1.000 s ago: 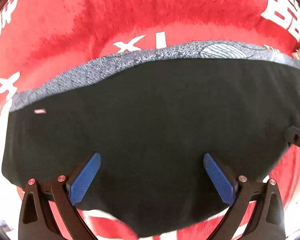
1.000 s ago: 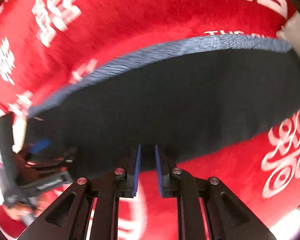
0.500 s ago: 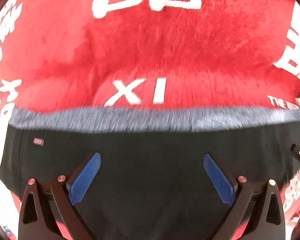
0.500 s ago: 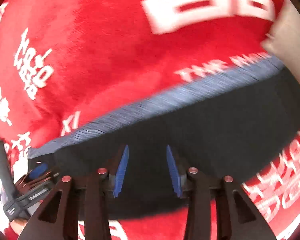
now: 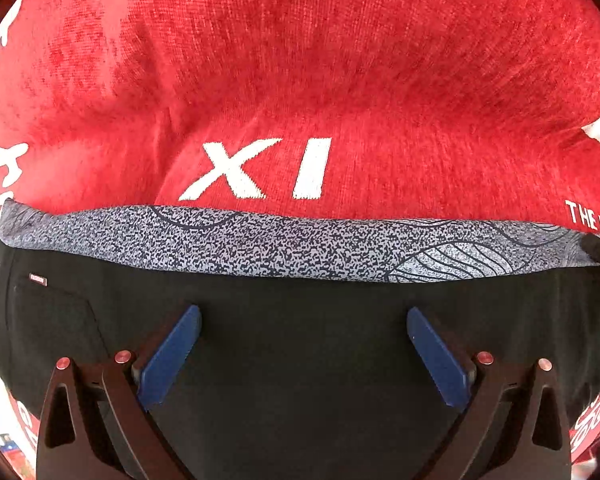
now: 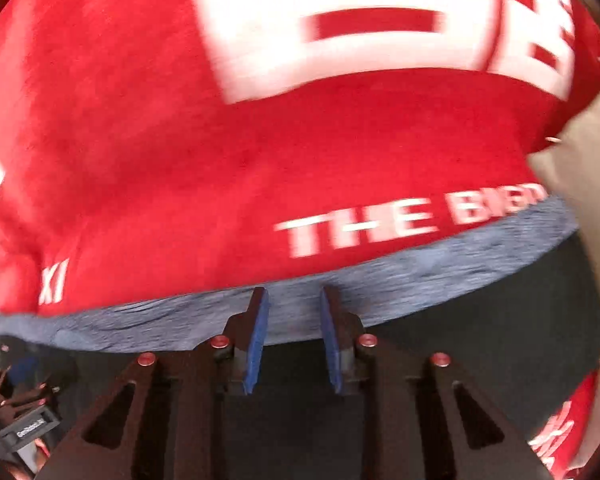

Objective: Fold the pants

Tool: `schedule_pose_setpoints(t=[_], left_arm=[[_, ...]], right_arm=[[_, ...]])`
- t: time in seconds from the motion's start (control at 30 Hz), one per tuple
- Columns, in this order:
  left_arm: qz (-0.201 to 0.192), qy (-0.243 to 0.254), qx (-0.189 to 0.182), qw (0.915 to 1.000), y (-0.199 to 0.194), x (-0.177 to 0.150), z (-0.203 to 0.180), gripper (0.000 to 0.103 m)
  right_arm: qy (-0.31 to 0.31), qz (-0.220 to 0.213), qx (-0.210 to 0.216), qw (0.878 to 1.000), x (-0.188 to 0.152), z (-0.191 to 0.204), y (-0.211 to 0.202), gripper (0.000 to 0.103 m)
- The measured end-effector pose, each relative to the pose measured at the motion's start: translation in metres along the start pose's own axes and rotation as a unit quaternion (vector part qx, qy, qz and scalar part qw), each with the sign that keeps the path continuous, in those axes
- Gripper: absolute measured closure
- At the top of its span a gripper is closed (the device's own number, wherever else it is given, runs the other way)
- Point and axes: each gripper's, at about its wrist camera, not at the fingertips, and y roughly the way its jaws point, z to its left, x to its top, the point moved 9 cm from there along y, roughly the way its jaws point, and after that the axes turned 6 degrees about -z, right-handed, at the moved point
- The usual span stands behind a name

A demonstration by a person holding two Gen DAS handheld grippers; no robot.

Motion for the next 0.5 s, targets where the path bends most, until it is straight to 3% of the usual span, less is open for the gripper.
schedule_pose_setpoints(t=[0.2,0.4,0.5], left_arm=[[-0.004,-0.001,0.005,1.0000,-0.007,-0.009,-0.006,0.000],[-0.006,0.002,0.008,0.9999,-0.006,-0.008,-0.006,0.000],[-0.007,0.004,0.012,0.9999,-0.009,-0.008,-0.008,0.000]], right_arm=[[0.036,0.008,0.004,0.999,-0.019,-0.022,-0.041,0.062],[-0.012,0.036,-0.001,0.999,-0.075,-0.008,-0.047,0.046],[-0.024,0.014,-0.005,1.000,-0.095,-0.005,-0.049,0.042]])
